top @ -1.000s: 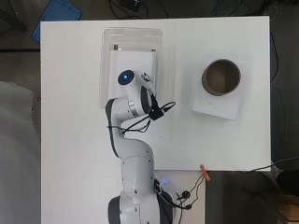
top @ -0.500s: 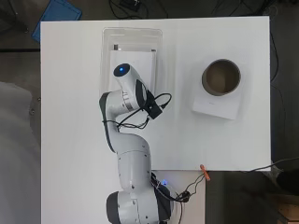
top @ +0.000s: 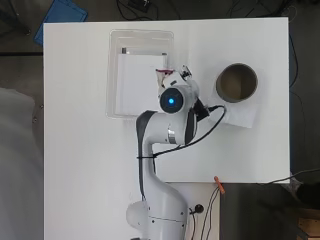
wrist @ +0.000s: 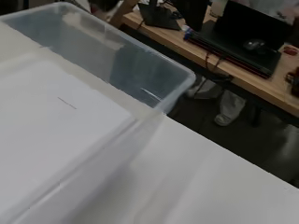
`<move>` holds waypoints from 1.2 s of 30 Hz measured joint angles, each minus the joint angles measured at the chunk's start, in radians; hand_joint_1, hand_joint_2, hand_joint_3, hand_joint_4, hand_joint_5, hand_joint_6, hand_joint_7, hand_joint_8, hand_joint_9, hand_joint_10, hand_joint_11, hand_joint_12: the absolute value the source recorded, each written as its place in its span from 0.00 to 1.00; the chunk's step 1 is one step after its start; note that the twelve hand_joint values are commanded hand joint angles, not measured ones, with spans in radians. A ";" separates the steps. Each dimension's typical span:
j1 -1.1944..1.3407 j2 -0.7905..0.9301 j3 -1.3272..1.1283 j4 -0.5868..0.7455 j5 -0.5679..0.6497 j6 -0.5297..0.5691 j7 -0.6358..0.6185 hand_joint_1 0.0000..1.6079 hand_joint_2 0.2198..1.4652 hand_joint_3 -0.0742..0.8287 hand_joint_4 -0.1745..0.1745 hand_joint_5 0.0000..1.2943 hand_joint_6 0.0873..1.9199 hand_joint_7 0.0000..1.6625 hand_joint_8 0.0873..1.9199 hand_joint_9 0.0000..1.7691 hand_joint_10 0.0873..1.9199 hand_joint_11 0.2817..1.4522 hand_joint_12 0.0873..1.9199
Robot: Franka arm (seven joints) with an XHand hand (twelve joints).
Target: Teleoperate dual arm-hand system to remove items from a box
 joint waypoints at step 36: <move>1.151 -0.110 -1.480 0.282 -0.353 -0.251 0.278 0.06 0.40 0.06 0.71 0.05 0.01 0.07 0.05 0.14 0.12 0.17 0.08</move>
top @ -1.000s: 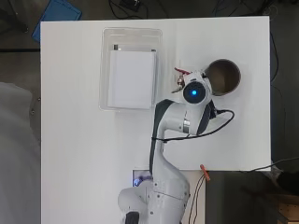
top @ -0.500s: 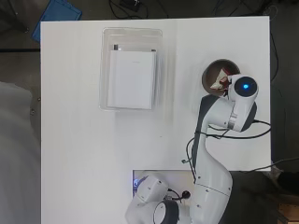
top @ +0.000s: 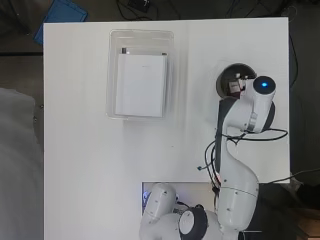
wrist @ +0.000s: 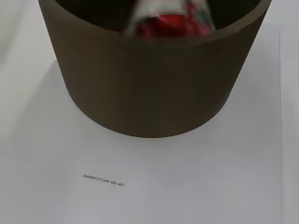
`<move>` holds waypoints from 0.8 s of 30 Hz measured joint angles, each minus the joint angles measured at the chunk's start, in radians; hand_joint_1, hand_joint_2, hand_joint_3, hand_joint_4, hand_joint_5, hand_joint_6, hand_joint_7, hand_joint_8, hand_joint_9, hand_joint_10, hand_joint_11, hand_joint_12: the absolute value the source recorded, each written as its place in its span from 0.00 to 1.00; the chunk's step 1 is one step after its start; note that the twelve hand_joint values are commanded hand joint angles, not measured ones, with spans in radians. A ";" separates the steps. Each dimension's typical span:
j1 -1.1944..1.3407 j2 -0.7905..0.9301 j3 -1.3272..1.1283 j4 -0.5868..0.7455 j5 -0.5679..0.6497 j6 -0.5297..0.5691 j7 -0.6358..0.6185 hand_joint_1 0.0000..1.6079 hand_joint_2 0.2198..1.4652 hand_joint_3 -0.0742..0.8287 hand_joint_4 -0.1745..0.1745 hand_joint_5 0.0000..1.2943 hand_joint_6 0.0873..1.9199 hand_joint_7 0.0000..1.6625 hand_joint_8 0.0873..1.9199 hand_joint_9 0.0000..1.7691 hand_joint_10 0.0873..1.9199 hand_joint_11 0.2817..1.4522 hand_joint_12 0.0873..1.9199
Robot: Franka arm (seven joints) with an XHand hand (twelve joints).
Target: Teleoperate dual arm-hand system to remove items from a box
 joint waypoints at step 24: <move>0.165 -0.061 0.206 0.265 -0.069 -0.171 0.138 0.01 0.49 0.08 0.58 0.01 0.00 0.06 0.00 0.14 0.00 0.12 0.00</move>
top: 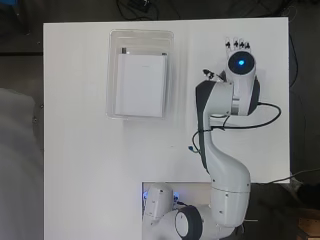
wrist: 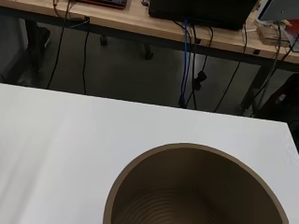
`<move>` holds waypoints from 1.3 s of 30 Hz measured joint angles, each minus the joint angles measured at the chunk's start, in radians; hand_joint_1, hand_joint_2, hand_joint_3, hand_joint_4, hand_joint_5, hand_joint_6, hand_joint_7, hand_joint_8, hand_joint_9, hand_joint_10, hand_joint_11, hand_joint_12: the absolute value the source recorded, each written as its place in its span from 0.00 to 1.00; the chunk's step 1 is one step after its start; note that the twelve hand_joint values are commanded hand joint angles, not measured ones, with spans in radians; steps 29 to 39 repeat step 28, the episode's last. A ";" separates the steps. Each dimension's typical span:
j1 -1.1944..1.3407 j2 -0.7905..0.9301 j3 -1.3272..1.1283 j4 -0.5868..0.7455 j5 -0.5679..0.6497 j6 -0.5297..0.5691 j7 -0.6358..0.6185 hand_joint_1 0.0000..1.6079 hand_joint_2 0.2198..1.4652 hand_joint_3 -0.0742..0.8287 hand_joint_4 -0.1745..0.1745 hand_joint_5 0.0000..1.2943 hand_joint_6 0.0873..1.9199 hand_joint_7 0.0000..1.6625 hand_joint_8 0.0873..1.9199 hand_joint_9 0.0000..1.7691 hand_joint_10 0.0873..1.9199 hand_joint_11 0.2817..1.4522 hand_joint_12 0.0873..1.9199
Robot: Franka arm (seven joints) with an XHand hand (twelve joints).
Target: Teleoperate dual arm-hand system to remove items from a box
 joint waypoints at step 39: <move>-0.232 -0.085 0.450 -0.109 0.288 -0.084 0.176 0.00 0.65 0.09 0.20 0.05 0.00 0.18 0.00 0.29 0.00 0.15 0.00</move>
